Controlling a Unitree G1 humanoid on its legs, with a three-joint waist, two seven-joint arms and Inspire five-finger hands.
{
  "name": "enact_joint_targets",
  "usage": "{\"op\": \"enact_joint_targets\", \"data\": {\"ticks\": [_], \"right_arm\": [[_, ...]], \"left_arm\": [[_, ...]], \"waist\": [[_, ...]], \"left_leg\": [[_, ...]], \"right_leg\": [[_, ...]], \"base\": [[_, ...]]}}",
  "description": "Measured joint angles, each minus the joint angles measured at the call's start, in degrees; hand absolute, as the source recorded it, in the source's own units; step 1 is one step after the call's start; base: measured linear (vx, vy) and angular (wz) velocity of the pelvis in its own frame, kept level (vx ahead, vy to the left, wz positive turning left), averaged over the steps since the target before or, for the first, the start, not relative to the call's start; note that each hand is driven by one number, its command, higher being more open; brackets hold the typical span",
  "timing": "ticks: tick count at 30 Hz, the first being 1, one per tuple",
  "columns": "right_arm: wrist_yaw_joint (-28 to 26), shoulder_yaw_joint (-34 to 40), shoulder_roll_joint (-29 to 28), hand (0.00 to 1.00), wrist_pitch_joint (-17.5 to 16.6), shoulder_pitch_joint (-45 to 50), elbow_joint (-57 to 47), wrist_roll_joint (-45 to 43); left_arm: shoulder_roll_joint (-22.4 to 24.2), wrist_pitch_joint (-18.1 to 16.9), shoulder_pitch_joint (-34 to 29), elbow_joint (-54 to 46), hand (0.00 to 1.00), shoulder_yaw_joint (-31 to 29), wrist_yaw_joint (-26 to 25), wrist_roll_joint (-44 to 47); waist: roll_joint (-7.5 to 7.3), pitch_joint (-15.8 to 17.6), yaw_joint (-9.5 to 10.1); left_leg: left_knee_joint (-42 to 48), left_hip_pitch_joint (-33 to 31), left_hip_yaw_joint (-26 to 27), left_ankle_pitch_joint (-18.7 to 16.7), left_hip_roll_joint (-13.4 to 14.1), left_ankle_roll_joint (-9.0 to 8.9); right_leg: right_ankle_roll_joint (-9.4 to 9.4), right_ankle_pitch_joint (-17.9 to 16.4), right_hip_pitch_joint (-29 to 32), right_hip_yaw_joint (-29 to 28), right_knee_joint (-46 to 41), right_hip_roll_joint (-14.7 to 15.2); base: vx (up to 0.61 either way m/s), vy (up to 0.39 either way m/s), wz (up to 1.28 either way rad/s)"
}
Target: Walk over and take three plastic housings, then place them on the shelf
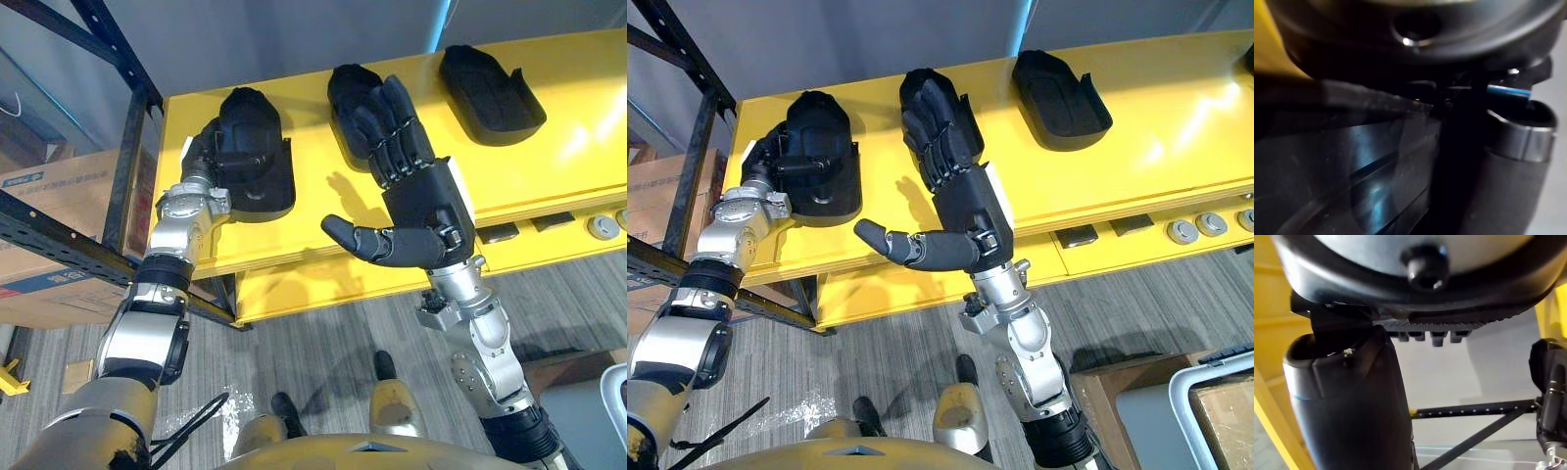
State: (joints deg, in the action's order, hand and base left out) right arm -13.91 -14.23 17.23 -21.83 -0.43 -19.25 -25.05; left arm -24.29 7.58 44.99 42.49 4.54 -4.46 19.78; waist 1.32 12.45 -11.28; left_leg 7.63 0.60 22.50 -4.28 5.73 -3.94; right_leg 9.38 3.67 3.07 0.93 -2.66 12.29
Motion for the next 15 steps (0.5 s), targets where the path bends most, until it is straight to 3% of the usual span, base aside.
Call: {"op": "enact_joint_targets", "data": {"ticks": [9, 15], "right_arm": [[-1.91, -4.24, 1.79, 1.00, 1.61, -1.11, 2.04, 0.11], [-1.94, -7.42, 2.27, 1.00, 4.25, -2.79, 5.16, 0.12]], "left_arm": [[-0.59, 1.65, -0.03, 0.44, 1.00, 2.61, 0.41, 0.10], [-0.84, 2.77, -0.03, 0.99, 1.00, 2.61, -7.77, 0.12]], "waist": [[-0.62, -1.63, 0.42], [-1.38, -2.15, 0.98]], "left_leg": [[-0.03, -0.18, -2.16, 0.55, -0.01, 0.11], [-0.92, -0.27, -2.40, 1.37, -0.08, 0.05]], "right_leg": [[-0.48, 0.42, -1.34, 1.73, 0.91, -0.08], [-1.19, 1.16, -1.33, 1.81, 1.74, -0.27]], "base": [[-0.02, -0.010, 0.09], [-0.05, -0.015, 0.01]]}}
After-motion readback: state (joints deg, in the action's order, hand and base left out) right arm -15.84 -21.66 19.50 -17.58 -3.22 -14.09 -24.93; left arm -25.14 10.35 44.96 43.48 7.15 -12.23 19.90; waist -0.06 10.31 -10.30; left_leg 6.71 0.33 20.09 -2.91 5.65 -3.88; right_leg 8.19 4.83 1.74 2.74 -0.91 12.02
